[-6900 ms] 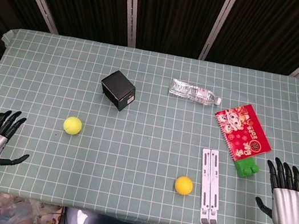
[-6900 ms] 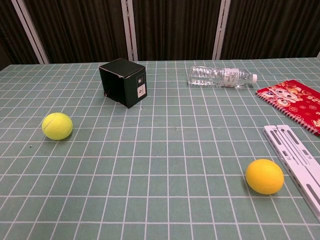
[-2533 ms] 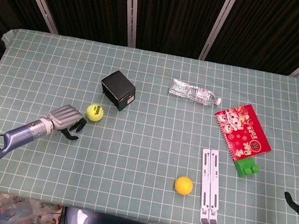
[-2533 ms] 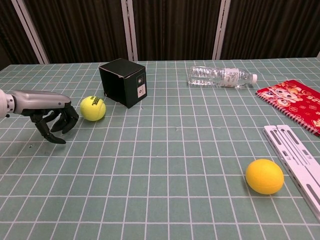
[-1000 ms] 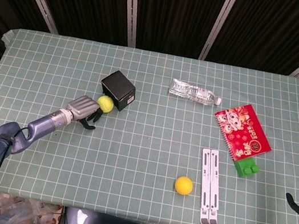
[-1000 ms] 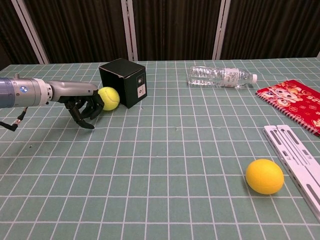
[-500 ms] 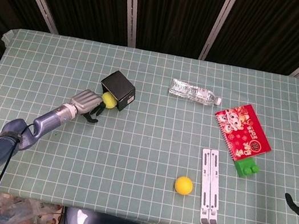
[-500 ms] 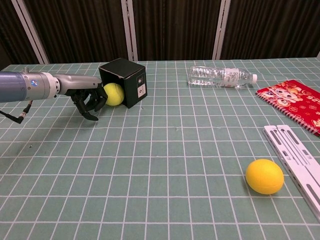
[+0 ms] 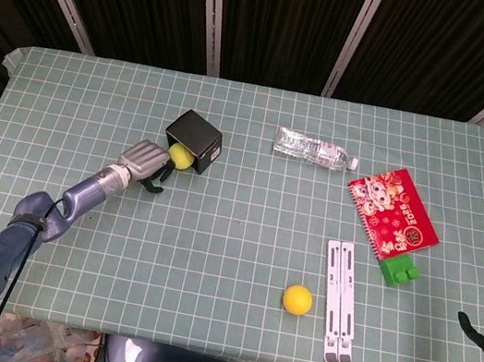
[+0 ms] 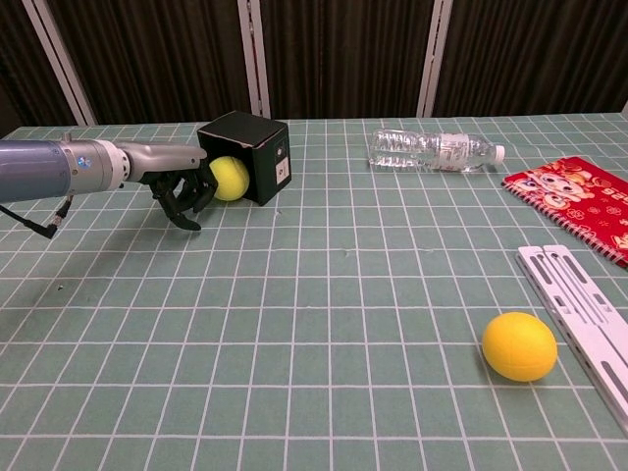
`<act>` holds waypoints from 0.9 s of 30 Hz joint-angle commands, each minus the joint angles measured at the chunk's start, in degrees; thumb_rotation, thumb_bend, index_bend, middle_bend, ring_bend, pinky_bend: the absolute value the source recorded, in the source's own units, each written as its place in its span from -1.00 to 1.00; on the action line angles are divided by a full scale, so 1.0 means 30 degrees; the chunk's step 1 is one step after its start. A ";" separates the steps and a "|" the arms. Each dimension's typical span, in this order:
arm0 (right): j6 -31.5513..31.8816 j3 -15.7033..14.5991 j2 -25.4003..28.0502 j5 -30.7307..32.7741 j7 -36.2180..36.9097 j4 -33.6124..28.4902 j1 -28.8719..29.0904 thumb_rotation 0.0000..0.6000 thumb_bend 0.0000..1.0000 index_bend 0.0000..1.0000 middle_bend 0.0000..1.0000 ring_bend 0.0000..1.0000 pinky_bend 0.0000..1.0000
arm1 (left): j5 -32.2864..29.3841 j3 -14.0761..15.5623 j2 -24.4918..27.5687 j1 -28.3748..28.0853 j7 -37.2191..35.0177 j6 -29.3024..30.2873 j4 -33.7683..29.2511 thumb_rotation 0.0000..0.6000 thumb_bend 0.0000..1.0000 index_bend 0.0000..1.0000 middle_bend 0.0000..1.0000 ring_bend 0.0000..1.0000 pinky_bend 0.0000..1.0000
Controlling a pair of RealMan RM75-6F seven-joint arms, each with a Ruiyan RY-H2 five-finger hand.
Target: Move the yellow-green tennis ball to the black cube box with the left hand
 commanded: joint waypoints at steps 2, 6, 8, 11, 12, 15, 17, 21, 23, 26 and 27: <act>-0.0052 -0.0024 0.0002 -0.0014 0.0025 -0.0021 0.0016 1.00 -0.61 -1.00 -1.00 -1.00 -1.00 | -0.0039 -0.0048 -0.0464 0.0147 0.0750 0.0246 0.0766 1.00 -0.59 0.28 0.41 0.12 0.42; -0.0094 -0.0061 0.0029 -0.0026 -0.0022 -0.0074 0.0014 1.00 -0.61 -1.00 -1.00 -1.00 -1.00 | -0.0195 -0.0279 -0.0966 0.0376 0.1664 0.0887 0.1599 1.00 -0.59 0.25 0.32 0.03 0.35; -0.0101 -0.0087 0.0049 -0.0062 -0.0015 -0.0124 0.0011 1.00 -0.61 -1.00 -1.00 -1.00 -1.00 | -0.0252 -0.0376 -0.1172 0.0455 0.2003 0.1184 0.1899 1.00 -0.59 0.22 0.25 -0.05 0.26; -0.0134 -0.0145 0.0095 -0.0117 0.0027 -0.0211 0.0002 1.00 -0.61 -1.00 -1.00 -1.00 -1.00 | -0.0303 -0.0481 -0.1445 0.0529 0.2447 0.1542 0.2235 1.00 -0.59 0.19 0.14 -0.17 0.12; -0.0157 -0.0162 0.0115 -0.0124 0.0023 -0.0242 0.0002 1.00 -0.61 -1.00 -1.00 -1.00 -1.00 | -0.0316 -0.0509 -0.1531 0.0536 0.2625 0.1626 0.2345 1.00 -0.59 0.19 0.12 -0.19 0.09; -0.0202 -0.0189 0.0159 -0.0128 0.0007 -0.0294 0.0003 1.00 -0.61 -1.00 -1.00 -1.00 -1.00 | -0.0376 -0.0589 -0.1671 0.0545 0.2906 0.1699 0.2475 1.00 -0.59 0.18 0.05 -0.27 0.00; -0.0204 -0.0201 0.0187 -0.0141 0.0028 -0.0337 -0.0005 1.00 -0.61 -1.00 -1.00 -1.00 -1.00 | -0.0398 -0.0615 -0.1727 0.0551 0.3168 0.1702 0.2581 1.00 -0.59 0.16 -0.01 -0.34 -0.07; -0.0259 -0.0230 0.0257 -0.0151 0.0097 -0.0397 -0.0006 1.00 -0.61 -1.00 -1.00 -1.00 -1.00 | -0.0445 -0.0672 -0.1773 0.0635 0.3602 0.1854 0.2620 1.00 -0.59 0.11 -0.16 -0.52 -0.13; -0.0291 -0.0226 0.0266 -0.0150 0.0108 -0.0392 0.0015 1.00 -0.61 -1.00 -1.00 -1.00 -1.00 | -0.0446 -0.0690 -0.1759 0.0690 0.3814 0.2034 0.2595 1.00 -0.59 0.09 -0.20 -0.55 -0.13; -0.0289 -0.0243 0.0265 -0.0189 0.0129 -0.0382 0.0020 1.00 -0.61 -1.00 -1.00 -1.00 -1.00 | -0.0495 -0.0764 -0.1705 0.0769 0.4057 0.2298 0.2494 1.00 -0.59 0.07 -0.24 -0.57 -0.13; -0.0287 -0.0248 0.0272 -0.0203 0.0122 -0.0394 0.0022 1.00 -0.61 -1.00 -1.00 -1.00 -1.00 | -0.0529 -0.0813 -0.1703 0.0793 0.4227 0.2411 0.2514 1.00 -0.60 0.07 -0.25 -0.58 -0.13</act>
